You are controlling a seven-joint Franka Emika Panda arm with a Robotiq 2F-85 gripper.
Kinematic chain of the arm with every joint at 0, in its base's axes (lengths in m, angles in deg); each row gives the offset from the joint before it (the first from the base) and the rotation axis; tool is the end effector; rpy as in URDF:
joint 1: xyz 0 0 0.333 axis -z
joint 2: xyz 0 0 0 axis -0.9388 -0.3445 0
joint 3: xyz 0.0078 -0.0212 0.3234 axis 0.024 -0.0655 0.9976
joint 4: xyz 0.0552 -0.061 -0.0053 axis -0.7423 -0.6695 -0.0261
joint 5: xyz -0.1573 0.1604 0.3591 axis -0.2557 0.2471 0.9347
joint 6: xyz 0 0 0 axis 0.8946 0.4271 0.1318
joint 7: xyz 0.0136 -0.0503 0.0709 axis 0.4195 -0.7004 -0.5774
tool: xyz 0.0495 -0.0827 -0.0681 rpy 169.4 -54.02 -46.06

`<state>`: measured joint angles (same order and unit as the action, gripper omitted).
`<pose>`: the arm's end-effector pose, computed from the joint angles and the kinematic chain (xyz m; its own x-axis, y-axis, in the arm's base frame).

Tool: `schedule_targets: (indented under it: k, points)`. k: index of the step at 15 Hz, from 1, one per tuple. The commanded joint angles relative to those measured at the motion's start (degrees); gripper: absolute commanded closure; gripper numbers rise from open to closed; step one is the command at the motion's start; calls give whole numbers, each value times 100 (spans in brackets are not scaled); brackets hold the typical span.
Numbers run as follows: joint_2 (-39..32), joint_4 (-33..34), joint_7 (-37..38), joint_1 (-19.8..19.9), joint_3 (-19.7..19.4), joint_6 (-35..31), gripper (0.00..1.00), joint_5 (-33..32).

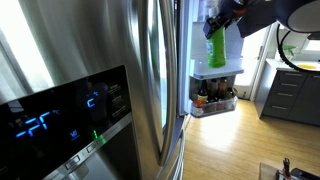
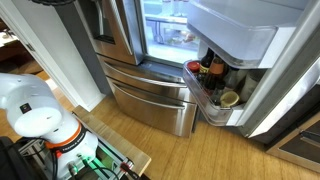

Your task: Remove the green bottle from the shelf on the fridge door

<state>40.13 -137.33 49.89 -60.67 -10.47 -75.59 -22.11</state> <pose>0.3997 0.0033 0.7870 0.6402 -0.1427 0.7549 -0.5814 -0.7323 0.3547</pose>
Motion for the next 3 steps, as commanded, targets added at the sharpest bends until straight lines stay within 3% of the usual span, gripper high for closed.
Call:
schedule_targets:
  k: [1,3]
  points:
    - [-26,33,20,-62,-26,43,31,-34]
    - [-26,33,20,-62,-26,43,31,-34]
